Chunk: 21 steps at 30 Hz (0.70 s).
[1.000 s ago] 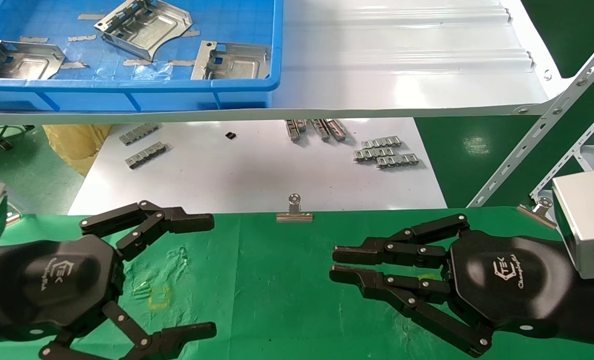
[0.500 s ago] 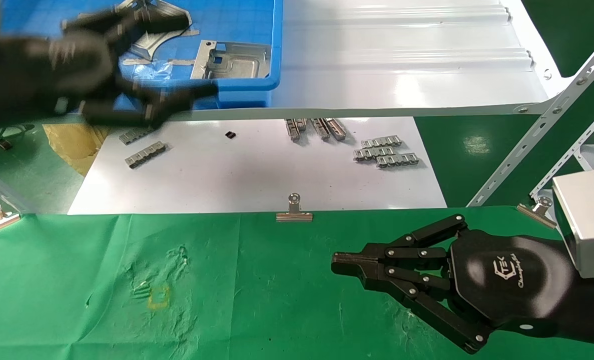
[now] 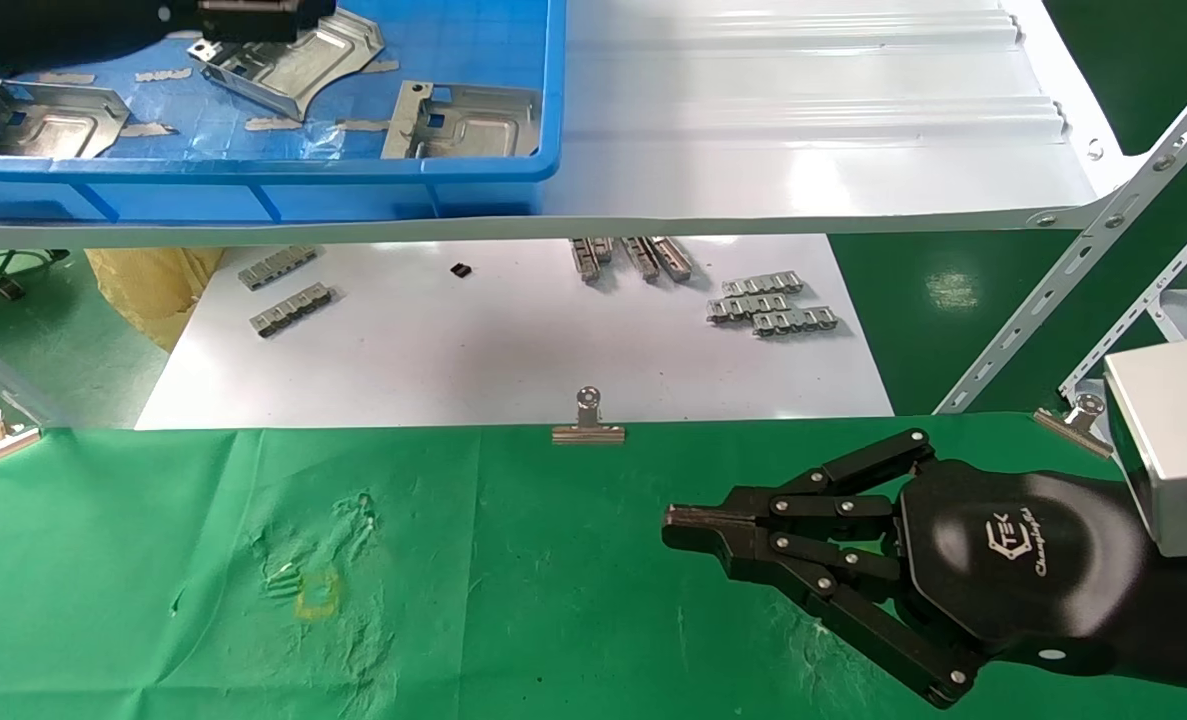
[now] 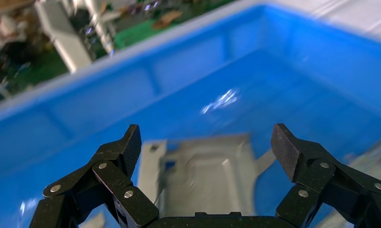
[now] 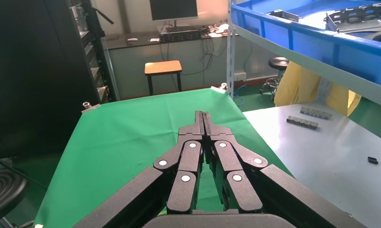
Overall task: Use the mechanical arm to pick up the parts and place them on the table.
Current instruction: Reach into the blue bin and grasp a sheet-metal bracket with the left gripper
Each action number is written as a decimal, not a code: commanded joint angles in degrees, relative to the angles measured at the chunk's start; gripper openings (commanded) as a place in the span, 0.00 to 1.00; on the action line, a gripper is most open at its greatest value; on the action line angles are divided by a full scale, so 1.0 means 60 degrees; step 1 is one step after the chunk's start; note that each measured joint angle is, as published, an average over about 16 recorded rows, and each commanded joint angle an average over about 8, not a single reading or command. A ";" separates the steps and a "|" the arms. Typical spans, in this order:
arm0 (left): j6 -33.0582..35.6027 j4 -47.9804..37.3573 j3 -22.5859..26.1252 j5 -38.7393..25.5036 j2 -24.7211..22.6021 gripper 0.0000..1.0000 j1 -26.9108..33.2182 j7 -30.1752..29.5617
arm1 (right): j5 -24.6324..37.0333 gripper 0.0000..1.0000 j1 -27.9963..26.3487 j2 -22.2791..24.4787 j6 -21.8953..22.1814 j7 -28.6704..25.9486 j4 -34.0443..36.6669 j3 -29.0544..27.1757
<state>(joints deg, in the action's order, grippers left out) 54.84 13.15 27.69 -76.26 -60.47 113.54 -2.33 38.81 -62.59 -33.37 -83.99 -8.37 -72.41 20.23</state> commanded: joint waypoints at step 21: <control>-0.1284 -0.2046 0.0163 -0.0339 -0.0555 0.00 0.0641 0.0221 | -0.0002 1.00 -0.0001 0.0001 0.0001 0.0001 0.0000 0.0002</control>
<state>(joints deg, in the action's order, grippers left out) 47.19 0.92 28.65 -78.27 -63.74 117.31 -1.06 38.80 -62.60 -33.37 -83.98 -8.36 -72.41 20.24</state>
